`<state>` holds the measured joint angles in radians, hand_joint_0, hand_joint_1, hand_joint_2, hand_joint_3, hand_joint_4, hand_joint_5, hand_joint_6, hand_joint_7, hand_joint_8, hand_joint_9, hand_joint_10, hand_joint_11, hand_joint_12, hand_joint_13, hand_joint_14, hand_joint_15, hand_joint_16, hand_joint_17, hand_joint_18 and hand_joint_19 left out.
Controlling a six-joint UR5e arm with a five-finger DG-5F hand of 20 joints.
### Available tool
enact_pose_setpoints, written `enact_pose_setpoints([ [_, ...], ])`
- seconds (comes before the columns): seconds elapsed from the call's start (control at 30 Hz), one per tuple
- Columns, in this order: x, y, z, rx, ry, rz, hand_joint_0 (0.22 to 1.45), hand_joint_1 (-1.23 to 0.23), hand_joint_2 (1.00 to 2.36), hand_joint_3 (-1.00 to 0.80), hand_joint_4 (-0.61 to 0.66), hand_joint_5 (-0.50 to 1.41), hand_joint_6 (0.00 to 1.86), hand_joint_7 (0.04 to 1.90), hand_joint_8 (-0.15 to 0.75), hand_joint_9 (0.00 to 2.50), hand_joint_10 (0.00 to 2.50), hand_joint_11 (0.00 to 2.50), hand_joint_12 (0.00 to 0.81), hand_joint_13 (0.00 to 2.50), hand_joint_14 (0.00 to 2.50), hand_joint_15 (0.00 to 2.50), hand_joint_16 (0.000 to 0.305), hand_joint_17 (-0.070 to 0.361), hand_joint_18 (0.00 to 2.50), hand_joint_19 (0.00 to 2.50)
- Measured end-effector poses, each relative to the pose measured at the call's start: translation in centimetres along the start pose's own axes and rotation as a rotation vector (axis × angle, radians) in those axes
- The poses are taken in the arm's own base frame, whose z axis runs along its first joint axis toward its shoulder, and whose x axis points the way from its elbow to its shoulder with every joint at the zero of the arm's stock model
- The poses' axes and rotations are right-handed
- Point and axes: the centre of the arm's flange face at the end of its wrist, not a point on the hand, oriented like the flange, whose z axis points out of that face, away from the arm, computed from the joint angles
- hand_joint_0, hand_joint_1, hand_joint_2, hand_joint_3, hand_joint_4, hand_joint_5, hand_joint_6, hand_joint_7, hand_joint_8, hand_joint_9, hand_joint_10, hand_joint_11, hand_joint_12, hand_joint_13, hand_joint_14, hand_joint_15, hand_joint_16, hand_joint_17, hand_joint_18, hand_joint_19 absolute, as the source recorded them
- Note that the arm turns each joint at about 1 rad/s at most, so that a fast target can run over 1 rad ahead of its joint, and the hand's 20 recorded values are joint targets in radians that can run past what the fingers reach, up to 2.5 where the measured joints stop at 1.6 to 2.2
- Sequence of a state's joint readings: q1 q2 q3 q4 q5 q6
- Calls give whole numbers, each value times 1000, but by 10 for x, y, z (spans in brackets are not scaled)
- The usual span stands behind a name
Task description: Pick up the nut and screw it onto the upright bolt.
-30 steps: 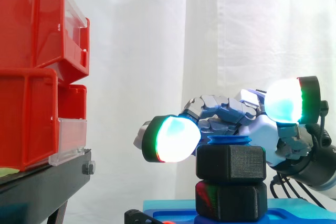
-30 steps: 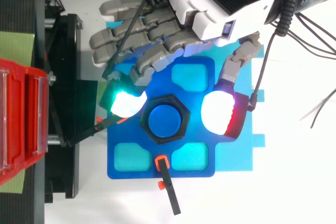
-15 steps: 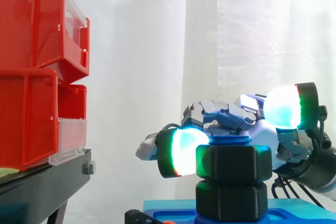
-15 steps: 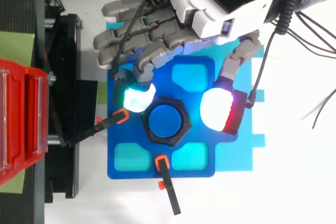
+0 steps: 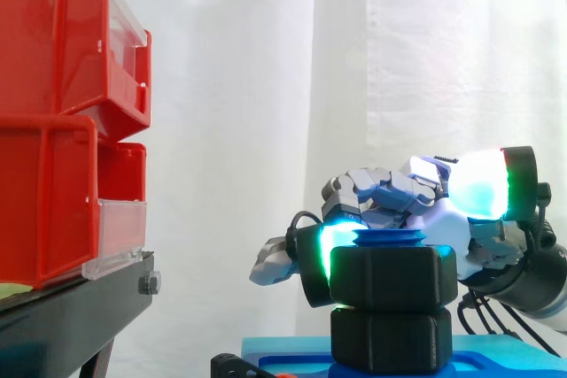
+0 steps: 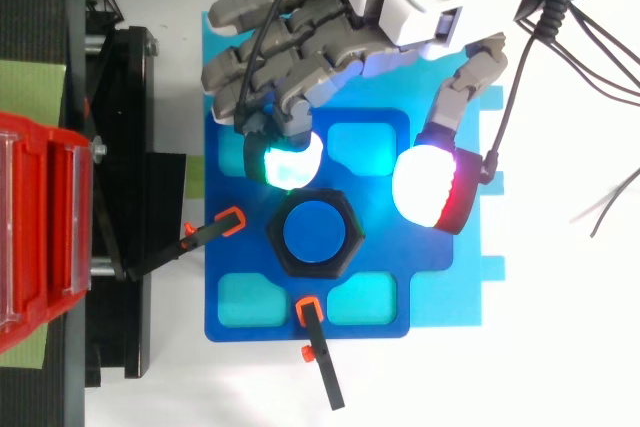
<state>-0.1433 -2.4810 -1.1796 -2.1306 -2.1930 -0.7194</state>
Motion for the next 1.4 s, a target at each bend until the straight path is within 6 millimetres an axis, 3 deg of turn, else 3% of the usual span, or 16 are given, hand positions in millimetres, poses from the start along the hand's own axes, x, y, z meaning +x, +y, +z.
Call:
enact_pose_setpoints([
  [0.3, -7, -2, -2, -6, -7, -11, 485, -291, 1000, -500, 235, -86, 745, 968, 318, 896, 0, 63, 295, 636, 0, 12, 47, 106, 467, 48],
  [0.37, -9, -2, -1, -10, -8, -14, 485, -290, 1000, -500, 223, -76, 593, 1225, 309, 884, 0, 53, 297, 635, 0, 11, 47, 106, 471, 54],
  [0.43, -12, -2, 1, -16, -8, -15, 484, -286, 1000, -500, 220, -76, 501, 1366, 300, 865, 0, 50, 301, 623, 0, 11, 48, 107, 467, 48],
  [0.63, -20, -1, 7, -32, -10, -17, 474, -272, 1000, -500, 236, -154, 503, 1060, 270, 739, 0, 0, 315, 555, 0, 0, 50, 112, 413, 39],
  [0.83, -28, 0, 12, -51, -11, -17, 456, -246, 1000, -500, 125, -236, 501, 624, 218, 428, 0, 0, 325, 316, 0, 0, 54, 120, 145, 0],
  [0.93, -31, 1, 14, -57, -11, -17, 450, -238, 1000, -500, 89, -248, 501, 568, 195, 296, 0, 0, 328, 203, 0, 0, 54, 122, 0, 0],
  [1.4, -20, 7, 22, -60, -3, -2, 439, -218, 1000, -500, 47, -260, 500, 540, 187, 193, 0, 0, 339, 88, 0, 0, 56, 125, 0, 0],
])
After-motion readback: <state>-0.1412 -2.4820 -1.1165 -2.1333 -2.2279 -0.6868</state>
